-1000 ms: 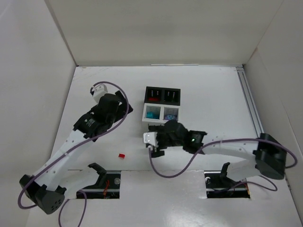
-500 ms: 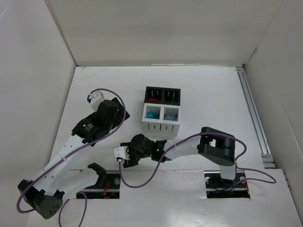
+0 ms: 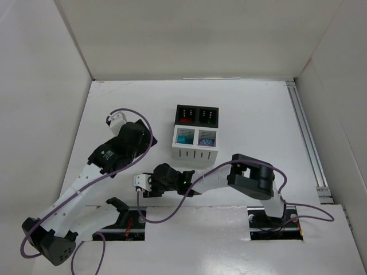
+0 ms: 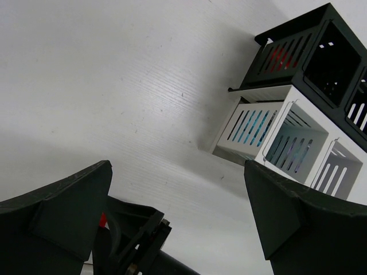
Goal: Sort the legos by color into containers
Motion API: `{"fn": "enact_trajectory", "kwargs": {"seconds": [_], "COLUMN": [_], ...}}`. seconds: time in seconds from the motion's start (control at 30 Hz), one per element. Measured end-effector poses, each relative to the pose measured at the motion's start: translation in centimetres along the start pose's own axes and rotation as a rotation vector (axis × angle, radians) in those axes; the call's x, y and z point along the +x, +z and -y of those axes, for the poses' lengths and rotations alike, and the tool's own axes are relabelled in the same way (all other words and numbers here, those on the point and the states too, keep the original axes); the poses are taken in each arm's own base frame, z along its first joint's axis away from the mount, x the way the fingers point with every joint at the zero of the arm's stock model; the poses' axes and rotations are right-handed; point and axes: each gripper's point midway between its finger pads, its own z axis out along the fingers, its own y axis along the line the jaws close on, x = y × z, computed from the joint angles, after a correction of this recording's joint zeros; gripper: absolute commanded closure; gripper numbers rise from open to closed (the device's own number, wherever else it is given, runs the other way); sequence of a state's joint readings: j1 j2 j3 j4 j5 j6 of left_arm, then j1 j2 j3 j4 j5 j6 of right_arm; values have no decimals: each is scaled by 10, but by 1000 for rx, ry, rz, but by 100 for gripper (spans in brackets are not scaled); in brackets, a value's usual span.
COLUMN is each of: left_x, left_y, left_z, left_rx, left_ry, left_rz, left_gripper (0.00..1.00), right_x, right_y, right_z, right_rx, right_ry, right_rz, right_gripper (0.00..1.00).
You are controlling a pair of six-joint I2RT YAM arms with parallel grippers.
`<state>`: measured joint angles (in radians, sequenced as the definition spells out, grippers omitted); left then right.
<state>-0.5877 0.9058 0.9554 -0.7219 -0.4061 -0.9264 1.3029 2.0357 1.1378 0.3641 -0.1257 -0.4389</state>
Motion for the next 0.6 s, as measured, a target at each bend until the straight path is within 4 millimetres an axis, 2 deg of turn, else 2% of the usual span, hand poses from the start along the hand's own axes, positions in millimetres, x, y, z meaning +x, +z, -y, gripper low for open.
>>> {"fn": "enact_trajectory", "kwargs": {"seconds": [0.13,0.4,0.6], "left_x": [0,1,3], "left_y": [0,4,9], "left_z": [0,0,-1], "left_rx": [0,-11,-33], "left_ry": [0,4,15], "left_rz": [1,0,-6], "left_gripper": [1,1,1], "right_x": [3,10,8], "right_y": [2,3,5], "right_z": [6,22,22], "right_rx": [24,47,32], "right_ry": [30,83,60], "right_rz": [-8,2,20], "right_gripper": [57,86,93]}}
